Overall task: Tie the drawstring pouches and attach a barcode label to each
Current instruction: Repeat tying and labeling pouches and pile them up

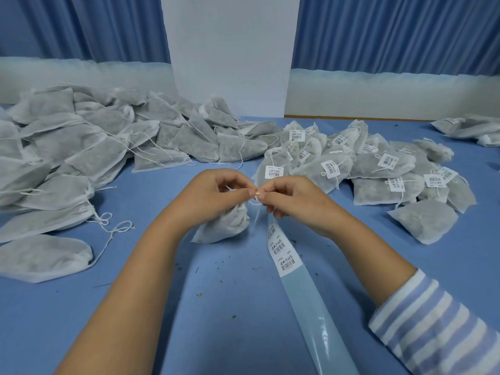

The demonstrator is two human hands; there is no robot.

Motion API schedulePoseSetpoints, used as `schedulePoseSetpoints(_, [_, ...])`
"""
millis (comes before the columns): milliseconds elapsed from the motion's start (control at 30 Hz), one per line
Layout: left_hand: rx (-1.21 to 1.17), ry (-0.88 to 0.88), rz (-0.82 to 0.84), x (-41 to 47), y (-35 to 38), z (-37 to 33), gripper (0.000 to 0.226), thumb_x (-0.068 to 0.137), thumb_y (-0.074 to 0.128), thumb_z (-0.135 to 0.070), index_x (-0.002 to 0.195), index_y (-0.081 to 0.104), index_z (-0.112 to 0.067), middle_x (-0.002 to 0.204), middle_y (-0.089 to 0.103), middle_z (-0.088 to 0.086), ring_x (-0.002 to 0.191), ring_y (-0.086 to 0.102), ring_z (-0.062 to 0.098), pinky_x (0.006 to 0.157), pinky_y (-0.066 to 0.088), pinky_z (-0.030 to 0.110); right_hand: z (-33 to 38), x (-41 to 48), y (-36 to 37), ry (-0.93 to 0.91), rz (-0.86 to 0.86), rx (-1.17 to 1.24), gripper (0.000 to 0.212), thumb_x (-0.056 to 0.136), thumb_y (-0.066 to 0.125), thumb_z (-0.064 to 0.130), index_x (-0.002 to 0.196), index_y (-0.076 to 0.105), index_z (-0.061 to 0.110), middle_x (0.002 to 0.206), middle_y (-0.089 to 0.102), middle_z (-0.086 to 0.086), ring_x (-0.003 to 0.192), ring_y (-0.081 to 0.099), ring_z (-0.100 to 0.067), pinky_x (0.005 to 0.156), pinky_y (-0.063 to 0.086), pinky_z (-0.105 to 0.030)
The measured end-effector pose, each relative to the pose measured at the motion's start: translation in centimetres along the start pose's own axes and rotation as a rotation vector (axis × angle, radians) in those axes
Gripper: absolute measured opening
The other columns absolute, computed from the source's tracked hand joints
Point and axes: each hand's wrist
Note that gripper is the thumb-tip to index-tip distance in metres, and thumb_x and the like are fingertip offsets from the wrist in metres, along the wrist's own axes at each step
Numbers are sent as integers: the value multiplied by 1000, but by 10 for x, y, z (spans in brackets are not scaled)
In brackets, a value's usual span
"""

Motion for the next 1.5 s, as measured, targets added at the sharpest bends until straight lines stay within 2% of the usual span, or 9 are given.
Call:
schedulePoseSetpoints(233, [55, -38, 12, 1, -2, 1, 19, 94, 63, -17, 79, 72, -24, 70, 64, -10, 68, 53, 8, 64, 42, 18, -1, -1, 0, -119, -45, 13, 16, 88, 68, 2, 88, 67, 18, 76, 66, 3, 68, 62, -6, 64, 48, -17])
schedulePoseSetpoints(500, [-124, -183, 91, 1, 1, 3, 18, 88, 67, -31, 72, 75, -25, 76, 62, -4, 74, 53, 10, 76, 40, 28, -8, -2, 8, -365, -257, -298, 20, 83, 66, -5, 88, 75, 12, 84, 65, 8, 75, 62, -4, 73, 48, -13])
schedulePoseSetpoints(600, [-155, -190, 57, 1, 2, 0, 17, 73, 65, -41, 67, 74, -28, 78, 56, 3, 77, 47, 17, 76, 36, 32, -9, -2, 12, -355, -290, -231, 19, 80, 70, -4, 88, 76, 12, 83, 68, 6, 73, 65, -4, 73, 52, -15])
schedulePoseSetpoints(767, [-163, -175, 53, 1, 3, 1, 18, 83, 67, -34, 73, 73, -20, 76, 55, 3, 75, 47, 15, 71, 36, 31, -9, -2, 16, -303, -326, -119, 9, 77, 81, 10, 82, 77, 17, 79, 73, 7, 73, 69, -10, 73, 57, -24])
schedulePoseSetpoints(933, [-134, -198, 34, 5, 2, 6, 22, 90, 67, -32, 72, 72, -21, 68, 56, -4, 65, 49, 8, 64, 38, 23, -11, 1, 17, -259, -334, -135, 3, 81, 78, 14, 82, 78, 16, 71, 72, 10, 70, 69, -7, 72, 55, -21])
schedulePoseSetpoints(1033, [-123, -199, 39, 4, -1, 7, 23, 74, 80, -45, 80, 75, -23, 67, 62, -11, 63, 55, 0, 61, 43, 14, -10, 2, 14, -165, -269, 38, 3, 86, 73, 9, 83, 75, 10, 75, 73, -7, 70, 71, -16, 79, 58, -32])
schedulePoseSetpoints(1133, [-65, -172, 102, 3, 0, 7, 22, 71, 85, -40, 87, 78, -27, 77, 72, -10, 71, 63, -2, 63, 46, 10, -7, 2, 14, -162, -227, 128, 7, 88, 69, 4, 84, 72, 7, 76, 73, -7, 70, 71, -16, 82, 59, -36])
schedulePoseSetpoints(1267, [57, -161, 93, 4, 4, 5, 11, 76, 81, -42, 71, 76, -33, 65, 65, -18, 63, 58, -7, 57, 43, 6, -4, 1, 14, -167, -205, 164, 8, 90, 66, 1, 84, 70, 5, 71, 71, -2, 69, 70, -14, 81, 59, -34])
schedulePoseSetpoints(1500, [113, -145, 54, 3, 1, 3, 14, 81, 75, -46, 77, 79, -33, 80, 69, -2, 75, 58, 11, 74, 45, 25, -3, 4, 14, -160, -244, 254, 17, 100, 47, 2, 88, 54, 13, 76, 61, 1, 68, 62, -7, 68, 57, -23])
Point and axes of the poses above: each hand's wrist, its own x-axis towards the middle knuckle, its own y-axis out of the palm, z = x × y
